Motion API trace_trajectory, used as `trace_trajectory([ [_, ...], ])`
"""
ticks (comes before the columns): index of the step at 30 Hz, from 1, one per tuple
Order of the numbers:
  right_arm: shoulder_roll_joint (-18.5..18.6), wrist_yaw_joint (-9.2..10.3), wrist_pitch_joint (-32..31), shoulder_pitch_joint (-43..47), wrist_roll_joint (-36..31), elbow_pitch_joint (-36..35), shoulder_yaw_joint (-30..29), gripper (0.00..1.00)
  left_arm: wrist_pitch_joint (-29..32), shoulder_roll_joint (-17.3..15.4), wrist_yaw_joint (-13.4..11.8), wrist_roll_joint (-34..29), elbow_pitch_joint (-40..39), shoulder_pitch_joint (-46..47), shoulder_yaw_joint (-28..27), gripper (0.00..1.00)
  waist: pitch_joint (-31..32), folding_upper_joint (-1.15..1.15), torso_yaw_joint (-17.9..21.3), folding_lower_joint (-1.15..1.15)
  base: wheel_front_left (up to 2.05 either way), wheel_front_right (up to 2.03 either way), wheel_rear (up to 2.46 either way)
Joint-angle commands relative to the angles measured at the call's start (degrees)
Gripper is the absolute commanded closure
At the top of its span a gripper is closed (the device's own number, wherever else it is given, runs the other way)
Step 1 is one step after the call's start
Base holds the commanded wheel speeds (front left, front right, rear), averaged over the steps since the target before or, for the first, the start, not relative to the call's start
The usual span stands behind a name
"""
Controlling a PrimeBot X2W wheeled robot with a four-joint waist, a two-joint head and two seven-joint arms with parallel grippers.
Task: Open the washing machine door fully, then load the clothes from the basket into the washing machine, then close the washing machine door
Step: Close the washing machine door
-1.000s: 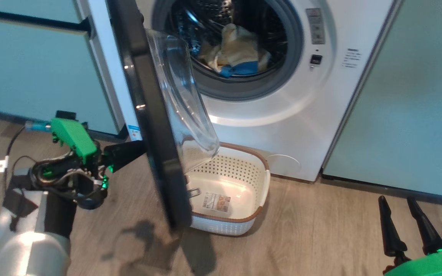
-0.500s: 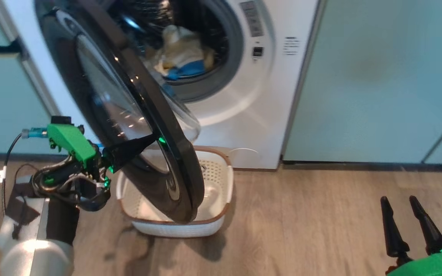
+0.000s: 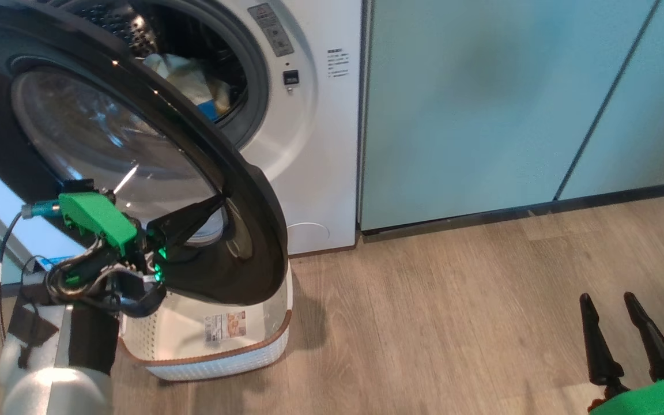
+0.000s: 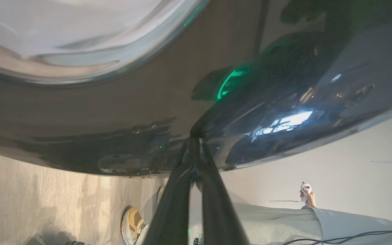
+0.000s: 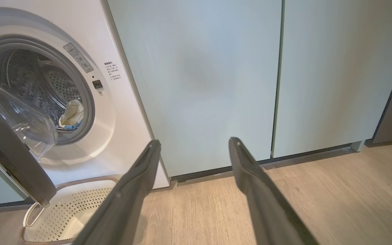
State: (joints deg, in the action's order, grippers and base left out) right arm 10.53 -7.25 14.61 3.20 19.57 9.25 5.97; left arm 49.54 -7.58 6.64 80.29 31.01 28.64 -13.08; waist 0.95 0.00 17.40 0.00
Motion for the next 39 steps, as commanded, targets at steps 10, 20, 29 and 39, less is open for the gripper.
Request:
trace_trajectory([
  [10,0.78,-0.24,0.39,-1.23,-0.6,-2.06,0.52,0.0,-1.75,-1.54,0.8,0.46,-2.71,0.48,-2.25,1.0,0.16,0.0,-0.15,0.0,0.0,0.0,0.0],
  [20,0.22,-0.24,0.39,-1.42,-0.67,-2.25,0.0,0.0,-6.57,-3.55,0.84,-2.63,-7.15,-1.19,-0.69,0.0,0.62,0.0,-4.77,0.0,0.0,0.0,0.0],
  [29,-0.21,-0.24,0.39,-1.7,-0.79,-2.42,-0.51,0.0,-18.93,-8.68,0.84,-9.53,-14.51,-5.66,4.22,0.0,0.4,0.0,-7.33,0.0,0.0,0.0,0.0],
  [39,-0.26,-0.24,0.39,-1.75,-0.71,-2.36,-0.59,0.0,-40.02,-16.5,0.84,-12.61,-19.17,-12.45,13.57,0.0,0.39,0.0,-7.82,0.0,0.0,0.0,0.0],
])
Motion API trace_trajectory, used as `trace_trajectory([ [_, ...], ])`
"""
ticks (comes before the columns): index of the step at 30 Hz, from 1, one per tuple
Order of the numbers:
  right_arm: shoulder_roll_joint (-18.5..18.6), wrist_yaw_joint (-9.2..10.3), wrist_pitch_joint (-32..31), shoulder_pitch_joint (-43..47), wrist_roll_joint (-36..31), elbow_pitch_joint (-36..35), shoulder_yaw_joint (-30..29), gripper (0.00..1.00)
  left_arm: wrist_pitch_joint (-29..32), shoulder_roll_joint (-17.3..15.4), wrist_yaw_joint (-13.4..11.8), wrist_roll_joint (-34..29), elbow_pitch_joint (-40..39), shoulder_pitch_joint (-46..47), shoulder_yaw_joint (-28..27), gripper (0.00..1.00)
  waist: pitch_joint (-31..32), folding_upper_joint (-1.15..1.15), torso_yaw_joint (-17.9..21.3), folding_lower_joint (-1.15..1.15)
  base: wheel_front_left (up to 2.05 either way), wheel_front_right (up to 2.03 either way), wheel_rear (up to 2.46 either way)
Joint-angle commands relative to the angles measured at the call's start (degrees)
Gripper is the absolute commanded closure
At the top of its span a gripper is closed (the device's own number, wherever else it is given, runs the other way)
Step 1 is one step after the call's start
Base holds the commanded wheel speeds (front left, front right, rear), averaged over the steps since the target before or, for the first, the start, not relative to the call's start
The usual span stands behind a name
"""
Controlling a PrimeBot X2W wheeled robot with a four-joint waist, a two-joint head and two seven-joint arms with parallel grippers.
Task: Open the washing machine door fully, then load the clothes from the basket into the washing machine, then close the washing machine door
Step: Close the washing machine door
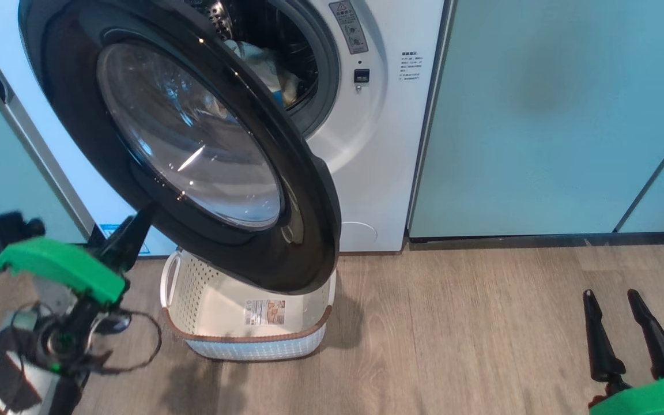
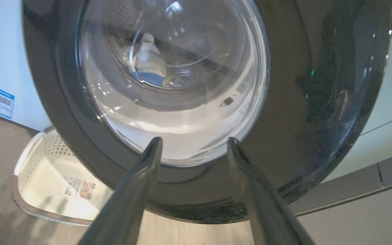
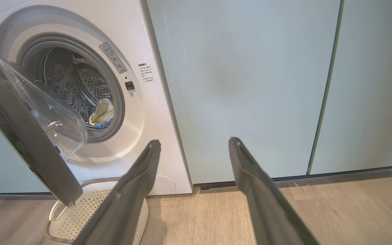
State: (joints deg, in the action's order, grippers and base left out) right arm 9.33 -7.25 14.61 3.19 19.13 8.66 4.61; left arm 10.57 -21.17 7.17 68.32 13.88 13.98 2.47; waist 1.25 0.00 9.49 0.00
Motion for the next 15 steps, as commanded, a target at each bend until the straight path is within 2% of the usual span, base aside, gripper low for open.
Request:
trace_trajectory([
  [1,0.92,-0.24,0.39,-1.73,-0.24,-1.73,0.76,0.0,-3.27,-3.78,0.31,-1.13,-2.17,1.52,-0.88,0.0,0.19,0.0,0.16,0.0,0.0,0.0,0.0],
  [3,0.87,-0.24,0.39,-1.63,-0.22,-1.69,0.66,0.0,-8.09,-5.64,0.32,-2.64,-2.17,0.09,1.52,0.0,0.39,0.0,0.24,0.0,0.0,0.0,0.0],
  [4,0.87,-0.24,0.39,-1.63,-0.22,-1.69,0.66,0.0,-8.09,-5.64,0.32,-2.64,-2.17,0.09,1.52,0.0,0.39,0.0,0.24,0.0,0.0,0.0,0.0],
  [10,0.77,-0.24,0.39,-1.14,-0.27,-1.71,0.48,0.0,-21.84,-9.8,0.32,-7.03,0.46,-2.71,8.13,0.0,1.03,0.0,0.22,0.0,0.0,0.0,0.0],
  [15,0.71,-0.24,0.39,-0.68,-0.31,-1.99,-0.16,0.0,-25.39,-11.02,0.32,-12.39,3.77,-3.49,10.9,0.0,1.24,0.0,-0.19,0.0,0.0,0.0,0.0],
])
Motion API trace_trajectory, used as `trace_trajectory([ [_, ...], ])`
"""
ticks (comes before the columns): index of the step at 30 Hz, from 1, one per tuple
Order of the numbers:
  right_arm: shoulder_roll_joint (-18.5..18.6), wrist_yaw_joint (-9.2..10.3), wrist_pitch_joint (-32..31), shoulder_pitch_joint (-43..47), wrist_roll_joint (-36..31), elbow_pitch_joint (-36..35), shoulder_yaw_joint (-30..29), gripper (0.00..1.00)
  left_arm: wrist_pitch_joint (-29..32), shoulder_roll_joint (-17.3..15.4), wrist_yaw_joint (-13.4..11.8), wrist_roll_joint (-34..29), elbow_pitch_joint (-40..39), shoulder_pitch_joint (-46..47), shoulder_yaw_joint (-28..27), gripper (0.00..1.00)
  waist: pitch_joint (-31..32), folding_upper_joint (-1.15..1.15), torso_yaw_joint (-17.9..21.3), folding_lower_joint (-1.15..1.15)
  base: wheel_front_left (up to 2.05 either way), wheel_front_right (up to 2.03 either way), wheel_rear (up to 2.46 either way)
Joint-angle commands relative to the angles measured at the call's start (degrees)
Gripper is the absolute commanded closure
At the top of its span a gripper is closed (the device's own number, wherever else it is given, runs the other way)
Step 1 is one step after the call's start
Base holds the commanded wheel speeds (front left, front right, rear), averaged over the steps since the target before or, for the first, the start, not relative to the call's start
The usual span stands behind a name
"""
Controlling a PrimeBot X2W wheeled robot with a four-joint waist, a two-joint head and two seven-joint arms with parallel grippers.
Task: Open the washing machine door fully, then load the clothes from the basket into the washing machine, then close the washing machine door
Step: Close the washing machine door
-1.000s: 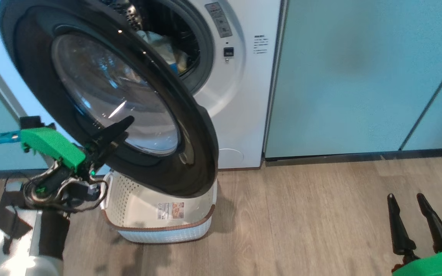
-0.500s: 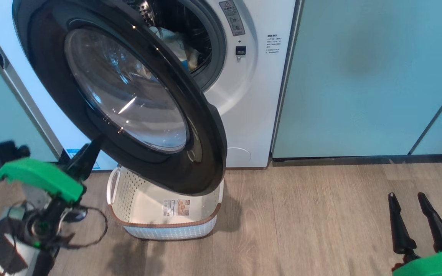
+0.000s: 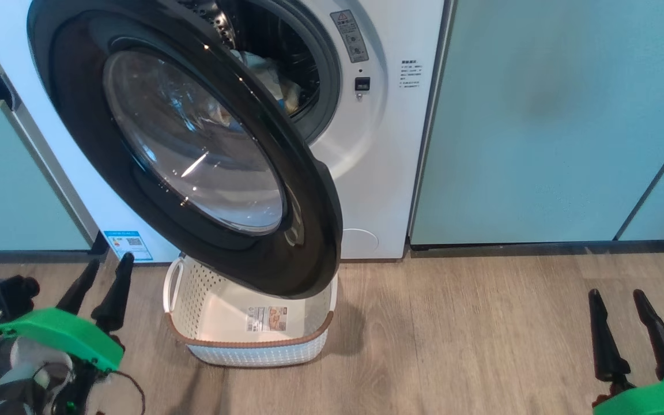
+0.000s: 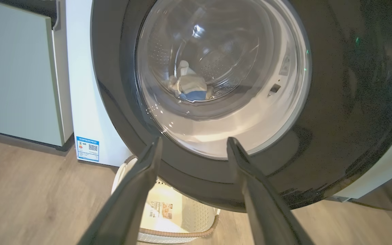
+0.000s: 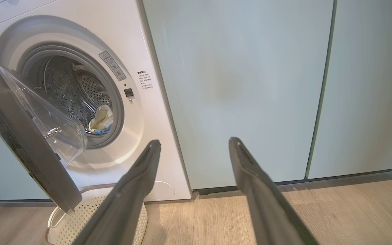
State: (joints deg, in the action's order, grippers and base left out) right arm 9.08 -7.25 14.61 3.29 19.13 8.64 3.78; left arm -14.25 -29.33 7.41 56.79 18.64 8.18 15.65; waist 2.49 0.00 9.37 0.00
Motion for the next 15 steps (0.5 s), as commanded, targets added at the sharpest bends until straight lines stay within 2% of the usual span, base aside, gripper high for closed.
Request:
trace_trajectory([
  [1,0.92,-0.24,0.39,-0.66,-0.33,-2.05,0.53,0.0,-0.66,-2.72,0.07,-2.3,-0.62,2.32,-2.64,0.0,-0.01,0.0,-0.16,0.0,0.0,0.0,0.0],
  [7,0.54,-0.24,0.39,-0.27,-0.42,-2.28,0.22,0.0,-0.72,0.72,0.07,-12.4,-1.97,-0.07,-8.68,0.0,0.01,0.0,-0.43,0.0,0.0,0.0,0.0],
  [15,0.05,-0.24,0.39,0.17,-0.57,-2.3,0.35,0.0,-0.73,4.59,0.08,-21.05,-3.52,-4.15,-13.95,0.0,0.3,0.0,-0.53,0.0,0.0,0.0,0.0],
])
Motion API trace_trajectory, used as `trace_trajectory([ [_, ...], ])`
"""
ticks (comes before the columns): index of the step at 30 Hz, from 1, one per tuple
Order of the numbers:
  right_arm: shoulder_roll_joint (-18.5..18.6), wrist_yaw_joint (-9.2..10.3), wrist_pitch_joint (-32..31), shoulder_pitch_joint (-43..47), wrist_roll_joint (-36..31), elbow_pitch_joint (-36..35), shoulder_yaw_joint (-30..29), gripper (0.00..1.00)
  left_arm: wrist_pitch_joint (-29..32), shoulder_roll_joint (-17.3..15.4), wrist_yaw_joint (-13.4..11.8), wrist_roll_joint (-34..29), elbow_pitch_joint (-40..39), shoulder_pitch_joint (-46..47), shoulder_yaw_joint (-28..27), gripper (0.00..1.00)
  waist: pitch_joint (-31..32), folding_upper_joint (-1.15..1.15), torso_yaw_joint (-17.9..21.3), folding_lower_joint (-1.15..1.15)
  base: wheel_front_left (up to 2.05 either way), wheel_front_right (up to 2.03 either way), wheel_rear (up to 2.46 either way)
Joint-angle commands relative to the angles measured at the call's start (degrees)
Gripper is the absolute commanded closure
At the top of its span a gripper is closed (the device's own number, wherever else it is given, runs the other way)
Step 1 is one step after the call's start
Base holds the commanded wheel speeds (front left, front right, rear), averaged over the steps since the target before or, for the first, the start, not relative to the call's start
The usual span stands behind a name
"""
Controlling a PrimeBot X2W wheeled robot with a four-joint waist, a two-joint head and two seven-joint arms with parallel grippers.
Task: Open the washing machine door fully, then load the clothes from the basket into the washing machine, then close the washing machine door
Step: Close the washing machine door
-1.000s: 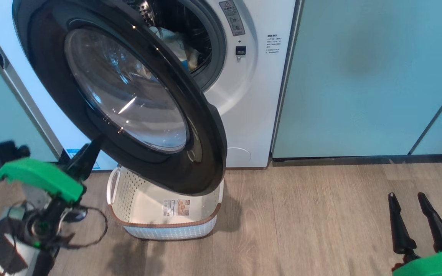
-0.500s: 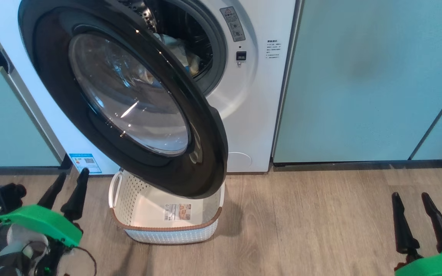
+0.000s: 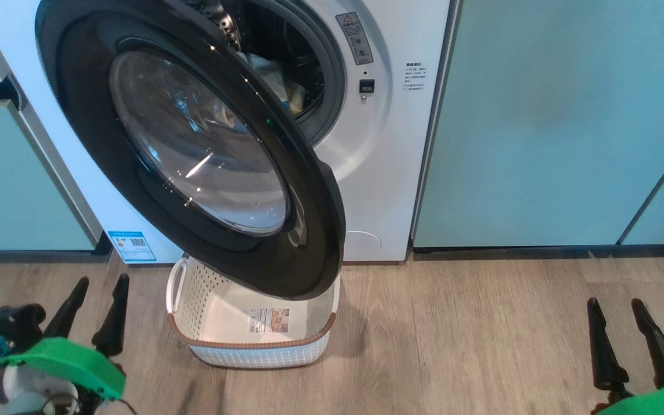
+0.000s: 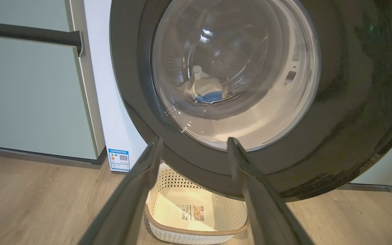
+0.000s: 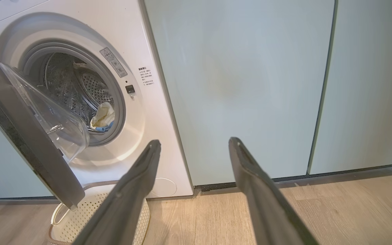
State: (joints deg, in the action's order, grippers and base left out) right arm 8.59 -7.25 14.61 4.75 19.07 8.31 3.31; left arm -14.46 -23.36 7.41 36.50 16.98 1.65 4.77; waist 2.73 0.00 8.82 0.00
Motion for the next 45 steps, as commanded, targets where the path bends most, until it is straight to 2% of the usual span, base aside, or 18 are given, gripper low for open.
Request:
trace_trajectory([
  [1,0.51,-0.24,0.39,-1.26,-0.51,-1.97,0.87,0.0,-0.53,-1.03,0.08,-1.75,-1.83,1.93,-3.54,0.0,0.08,0.0,0.03,0.0,0.0,0.0,0.0],
  [10,0.49,-0.24,0.39,-1.19,-0.39,-1.92,1.21,0.0,-0.53,1.37,0.08,-7.82,-1.63,-0.06,-6.1,0.0,-0.08,0.0,-0.13,0.0,0.0,0.0,0.0],
  [34,1.42,-0.24,0.39,-2.16,-0.3,-1.76,2.52,0.0,-0.53,2.64,0.08,-10.08,-2.09,-0.76,-7.39,0.0,-1.13,0.0,-0.71,0.0,0.0,0.0,0.0],
  [35,1.61,-0.24,0.39,-2.41,-0.25,-1.8,2.7,0.16,-0.53,2.74,0.08,-10.2,-2.06,-0.74,-7.37,0.0,-1.16,0.0,-0.8,0.0,0.0,0.0,0.0],
  [37,1.86,-0.24,0.39,-3.18,0.69,-2.46,2.41,1.0,-0.53,3.21,0.08,-10.5,-1.97,-0.53,-7.22,0.0,-1.33,0.0,-1.36,0.0,0.0,0.0,0.0],
  [45,3.99,-0.24,0.39,-8.01,3.48,-7.44,-1.01,1.0,-0.53,5.07,0.08,-11.6,-0.67,2.24,-4.94,0.0,-1.78,0.0,-4.65,0.0,0.0,0.0,0.0],
])
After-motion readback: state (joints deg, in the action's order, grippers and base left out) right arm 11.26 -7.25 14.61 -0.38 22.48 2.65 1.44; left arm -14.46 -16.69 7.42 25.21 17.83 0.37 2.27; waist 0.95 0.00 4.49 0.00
